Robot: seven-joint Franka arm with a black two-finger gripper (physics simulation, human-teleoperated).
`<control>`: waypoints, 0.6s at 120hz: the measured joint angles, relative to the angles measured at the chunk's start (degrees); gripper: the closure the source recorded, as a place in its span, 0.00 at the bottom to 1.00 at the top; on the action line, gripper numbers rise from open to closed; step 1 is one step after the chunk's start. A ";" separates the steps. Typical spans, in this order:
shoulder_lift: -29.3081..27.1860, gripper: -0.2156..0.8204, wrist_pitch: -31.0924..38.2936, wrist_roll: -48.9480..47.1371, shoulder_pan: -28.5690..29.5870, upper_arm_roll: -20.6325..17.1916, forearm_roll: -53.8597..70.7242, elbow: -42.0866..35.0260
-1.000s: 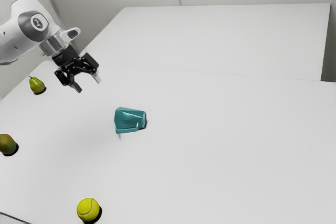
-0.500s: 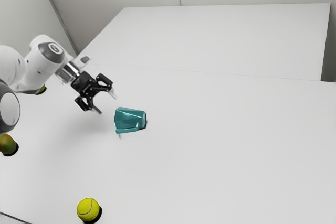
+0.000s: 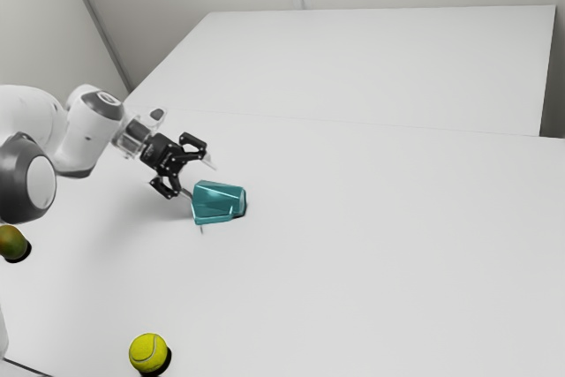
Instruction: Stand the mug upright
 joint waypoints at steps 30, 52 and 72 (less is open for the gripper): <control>1.76 0.21 0.22 0.16 -0.01 -1.52 -5.17 -1.14; 1.89 0.61 0.08 0.06 -0.02 -1.80 -4.78 -0.66; 1.65 0.82 -0.15 -0.17 -0.05 -2.01 -4.41 -0.39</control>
